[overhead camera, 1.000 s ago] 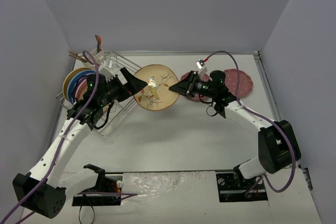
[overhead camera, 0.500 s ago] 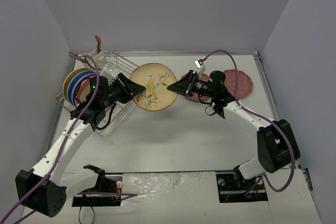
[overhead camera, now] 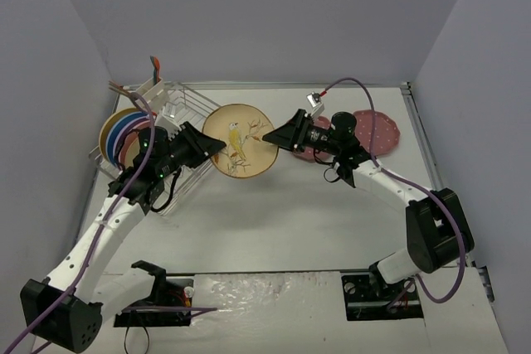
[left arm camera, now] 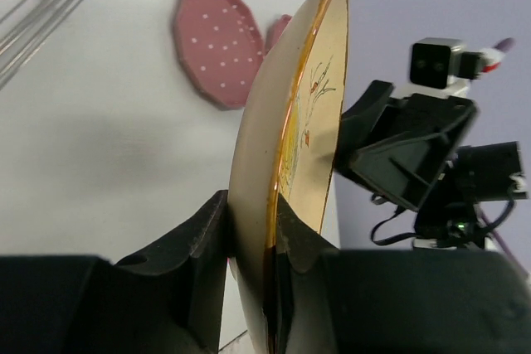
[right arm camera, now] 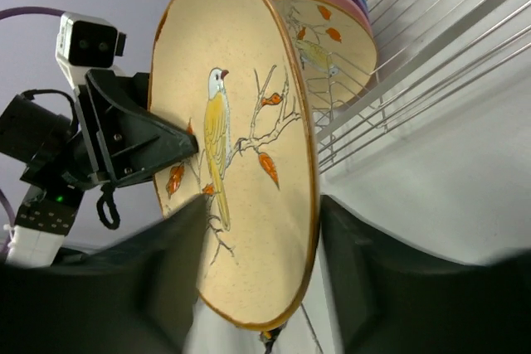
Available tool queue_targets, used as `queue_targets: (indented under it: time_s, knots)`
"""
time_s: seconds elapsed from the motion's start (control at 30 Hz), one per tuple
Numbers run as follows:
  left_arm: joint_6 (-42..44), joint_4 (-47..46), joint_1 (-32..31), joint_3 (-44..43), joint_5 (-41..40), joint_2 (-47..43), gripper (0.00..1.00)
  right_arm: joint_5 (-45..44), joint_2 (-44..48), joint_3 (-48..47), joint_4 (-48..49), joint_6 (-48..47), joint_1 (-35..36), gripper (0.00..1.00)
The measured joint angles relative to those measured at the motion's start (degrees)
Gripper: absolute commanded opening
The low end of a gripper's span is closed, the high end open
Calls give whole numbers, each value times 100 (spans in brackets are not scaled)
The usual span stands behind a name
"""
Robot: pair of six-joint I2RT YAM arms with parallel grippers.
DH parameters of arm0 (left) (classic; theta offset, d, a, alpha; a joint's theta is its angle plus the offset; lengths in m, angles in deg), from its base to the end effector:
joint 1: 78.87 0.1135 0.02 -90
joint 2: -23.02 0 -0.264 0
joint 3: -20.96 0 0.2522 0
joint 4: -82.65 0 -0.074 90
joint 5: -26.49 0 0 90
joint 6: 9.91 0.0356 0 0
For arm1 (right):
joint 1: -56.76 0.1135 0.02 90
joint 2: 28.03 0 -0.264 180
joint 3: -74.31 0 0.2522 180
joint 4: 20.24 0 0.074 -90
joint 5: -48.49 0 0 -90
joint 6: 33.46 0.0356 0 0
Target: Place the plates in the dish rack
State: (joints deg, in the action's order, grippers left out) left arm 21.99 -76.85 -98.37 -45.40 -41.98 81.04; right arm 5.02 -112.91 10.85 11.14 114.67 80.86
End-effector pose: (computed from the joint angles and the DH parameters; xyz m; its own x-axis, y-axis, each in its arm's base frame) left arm 0.2166 -0.0906 0.3515 -0.6556 -0.6056 -0.4510 0.1742 0.4598 -0.8708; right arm 0.2891 0.1576 0.3014 -0.7093 0.3228 -0.6266 -0.6269 0.1175 0.7702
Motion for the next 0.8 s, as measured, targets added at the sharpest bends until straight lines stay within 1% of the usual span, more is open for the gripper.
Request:
queue_targets:
  time_s: [0.1, 0.17, 0.27, 0.4, 0.5, 0.6, 0.7, 0.8]
  knots:
    - [499, 355, 2, -2, -183, -71, 0, -44, 96, -22, -401, -434, 0, 89]
    - [869, 662, 14, -18, -329, -128, 0, -102, 173, -69, -764, -736, -3, 98]
    - [1552, 1246, 53, -199, -548, -161, 0, -239, 305, -264, -1462, -1256, -28, 100]
    - [2904, 2180, 141, -963, -917, -146, 0, -387, 553, -526, -2213, -1802, -236, 100]
    - [3949, 2787, 198, -1756, -1255, -99, 0, -486, 858, -548, -2576, -2054, -584, 100]
    - [4986, 3197, 239, -2477, -1620, -2, 0, -675, 1162, -548, -2866, -2286, -878, 100]
    - [6054, 3607, 300, -3070, -1997, 228, 0, -758, 1357, -539, -3136, -2496, -948, 100]
    - [7029, 3876, 434, -3424, -2295, 532, 0, -774, 1462, -464, -3289, -2618, -986, 100]
